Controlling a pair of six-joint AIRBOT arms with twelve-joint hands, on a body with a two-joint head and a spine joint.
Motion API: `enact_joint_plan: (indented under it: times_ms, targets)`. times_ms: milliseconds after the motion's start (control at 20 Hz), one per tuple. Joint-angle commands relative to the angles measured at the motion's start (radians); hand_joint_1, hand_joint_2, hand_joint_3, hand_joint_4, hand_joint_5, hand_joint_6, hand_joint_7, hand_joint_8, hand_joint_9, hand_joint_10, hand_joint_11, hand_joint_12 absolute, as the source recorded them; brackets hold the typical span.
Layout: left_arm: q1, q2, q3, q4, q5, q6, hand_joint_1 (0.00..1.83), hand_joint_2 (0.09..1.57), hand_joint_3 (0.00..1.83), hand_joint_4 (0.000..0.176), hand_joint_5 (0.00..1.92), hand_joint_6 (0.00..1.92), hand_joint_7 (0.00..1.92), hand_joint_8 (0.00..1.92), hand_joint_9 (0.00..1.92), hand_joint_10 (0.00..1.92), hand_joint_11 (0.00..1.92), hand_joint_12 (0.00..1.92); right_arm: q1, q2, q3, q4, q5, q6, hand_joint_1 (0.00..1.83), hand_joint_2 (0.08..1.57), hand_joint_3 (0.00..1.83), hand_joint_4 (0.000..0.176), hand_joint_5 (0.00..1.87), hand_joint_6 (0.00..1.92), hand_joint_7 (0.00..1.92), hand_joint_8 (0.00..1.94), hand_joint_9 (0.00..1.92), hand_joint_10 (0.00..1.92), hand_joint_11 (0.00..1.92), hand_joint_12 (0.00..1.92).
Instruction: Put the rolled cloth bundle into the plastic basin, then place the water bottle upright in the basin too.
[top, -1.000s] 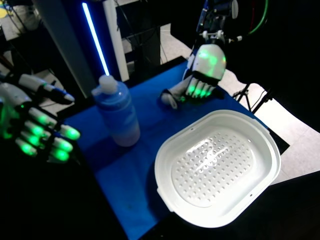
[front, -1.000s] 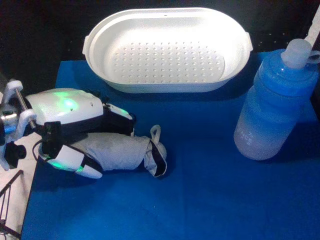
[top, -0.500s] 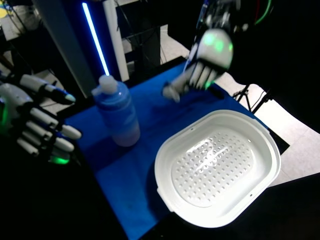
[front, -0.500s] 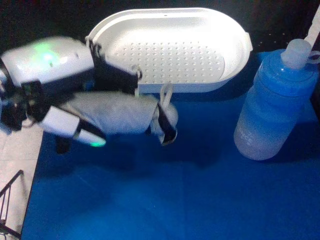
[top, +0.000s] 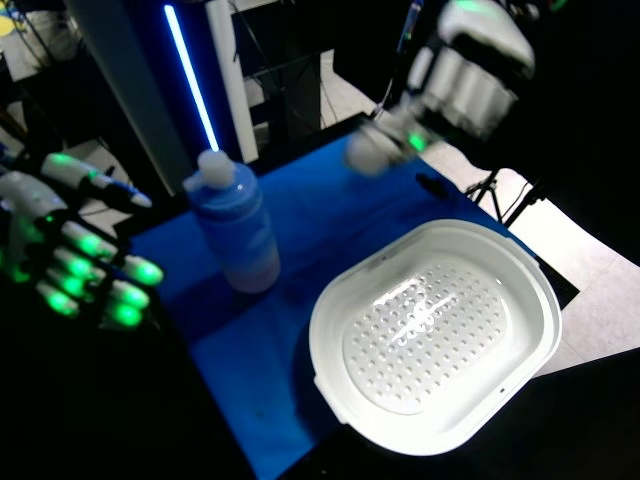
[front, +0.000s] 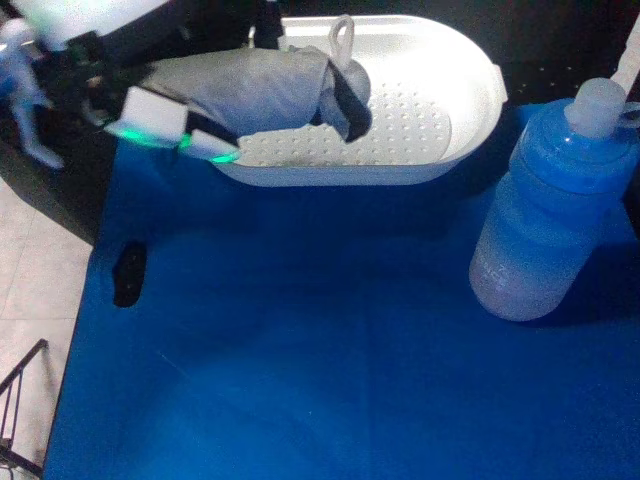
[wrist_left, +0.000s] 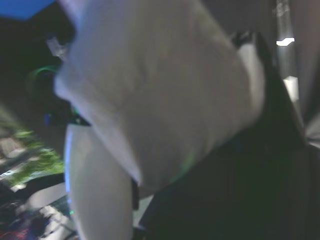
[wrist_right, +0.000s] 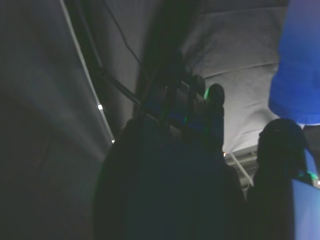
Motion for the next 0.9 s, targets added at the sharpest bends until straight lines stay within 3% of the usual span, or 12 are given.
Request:
enact_joint_plan:
  times_ms: [0, 50, 100, 150, 350, 550, 600, 650, 700, 750, 800, 850]
  targets:
    - [-0.037, -0.034, 0.034, -0.042, -0.077, -0.004, 1.79, 1.11, 0.01, 0.174, 0.82, 1.92, 1.01, 1.92, 1.30, 1.92, 1.41, 1.92, 0.006, 0.003, 0.011, -0.001, 0.118, 0.016, 0.19, 1.48, 0.00, 0.031, 0.22, 0.00, 0.15, 0.00, 0.17, 0.00, 0.00, 0.75]
    - [-0.047, -0.061, 0.060, -0.046, -0.050, -0.004, 1.73, 1.09, 0.00, 0.175, 0.75, 1.92, 1.01, 1.92, 1.28, 1.92, 1.38, 1.92, 0.006, 0.003, 0.015, -0.002, 0.118, 0.021, 0.18, 1.47, 0.00, 0.029, 0.22, 0.00, 0.15, 0.00, 0.17, 0.00, 0.00, 0.75]
    - [-0.060, -0.135, 0.141, -0.072, 0.009, -0.004, 1.66, 1.11, 0.00, 0.164, 0.72, 1.92, 0.98, 1.92, 1.24, 1.92, 1.38, 1.92, 0.006, 0.000, 0.025, -0.004, 0.118, 0.034, 0.19, 1.48, 0.00, 0.033, 0.22, 0.00, 0.15, 0.00, 0.17, 0.00, 0.00, 0.75]
    - [-0.061, -0.137, 0.143, -0.073, 0.011, -0.004, 1.66, 1.12, 0.01, 0.169, 0.72, 1.92, 0.97, 1.92, 1.23, 1.92, 1.36, 1.92, 0.006, 0.000, 0.026, -0.004, 0.118, 0.034, 0.18, 1.48, 0.00, 0.035, 0.22, 0.00, 0.15, 0.00, 0.17, 0.00, 0.00, 0.75]
    - [-0.118, -0.273, 0.316, -0.090, 0.149, -0.004, 1.75, 1.12, 0.00, 0.176, 0.87, 1.92, 1.09, 1.92, 1.32, 1.92, 1.42, 1.92, 0.006, -0.004, 0.032, -0.009, 0.118, 0.034, 0.18, 1.47, 0.00, 0.030, 0.22, 0.00, 0.15, 0.00, 0.17, 0.00, 0.00, 0.75]
    - [-0.144, -0.351, 0.430, -0.091, 0.240, -0.004, 1.83, 1.08, 0.00, 0.176, 0.79, 1.92, 1.01, 1.92, 1.26, 1.92, 1.39, 1.92, 0.006, -0.007, 0.035, -0.011, 0.118, 0.034, 0.19, 1.48, 0.00, 0.024, 0.22, 0.00, 0.15, 0.00, 0.18, 0.00, 0.00, 0.76]
    - [-0.145, -0.370, 0.455, -0.091, 0.261, -0.004, 1.81, 1.09, 0.00, 0.176, 0.78, 1.92, 1.00, 1.92, 1.26, 1.92, 1.40, 1.92, 0.006, -0.007, 0.035, -0.011, 0.118, 0.035, 0.19, 1.48, 0.00, 0.035, 0.22, 0.00, 0.15, 0.00, 0.17, 0.00, 0.00, 0.75]
    - [-0.146, -0.393, 0.489, -0.091, 0.290, -0.004, 1.80, 1.10, 0.00, 0.176, 0.73, 1.92, 0.95, 1.92, 1.21, 1.92, 1.37, 1.92, 0.006, -0.007, 0.035, -0.011, 0.118, 0.036, 0.19, 1.47, 0.00, 0.027, 0.23, 0.00, 0.15, 0.00, 0.18, 0.00, 0.00, 0.76]
    - [-0.146, -0.423, 0.528, -0.097, 0.325, -0.004, 1.77, 1.12, 0.01, 0.176, 0.69, 1.92, 0.92, 1.92, 1.16, 1.92, 1.34, 1.92, 0.006, -0.008, 0.037, -0.011, 0.118, 0.036, 0.17, 1.45, 0.00, 0.091, 0.27, 0.00, 0.25, 0.01, 0.27, 0.01, 0.09, 0.53]
    - [-0.145, -0.442, 0.558, -0.104, 0.348, -0.004, 1.56, 1.16, 0.02, 0.176, 0.73, 1.92, 0.93, 1.92, 1.13, 1.92, 1.29, 1.92, 0.006, -0.009, 0.039, -0.011, 0.118, 0.036, 0.19, 1.45, 0.00, 0.050, 0.25, 0.00, 0.23, 0.00, 0.25, 0.00, 0.12, 0.49]
    - [-0.142, -0.461, 0.584, -0.109, 0.373, -0.005, 1.43, 1.16, 0.01, 0.176, 0.77, 1.92, 0.92, 1.92, 1.08, 1.92, 1.23, 1.92, 0.006, -0.013, 0.041, -0.013, 0.118, 0.036, 0.19, 1.44, 0.00, 0.067, 0.23, 0.00, 0.21, 0.00, 0.20, 0.00, 0.08, 0.47]
    - [-0.136, -0.473, 0.605, -0.116, 0.388, -0.006, 1.23, 1.16, 0.00, 0.102, 0.75, 1.78, 0.83, 1.86, 0.97, 1.92, 1.09, 1.92, 0.007, -0.016, 0.044, -0.015, 0.118, 0.036, 0.17, 1.47, 0.00, 0.064, 0.22, 0.00, 0.21, 0.00, 0.22, 0.00, 0.06, 0.52]
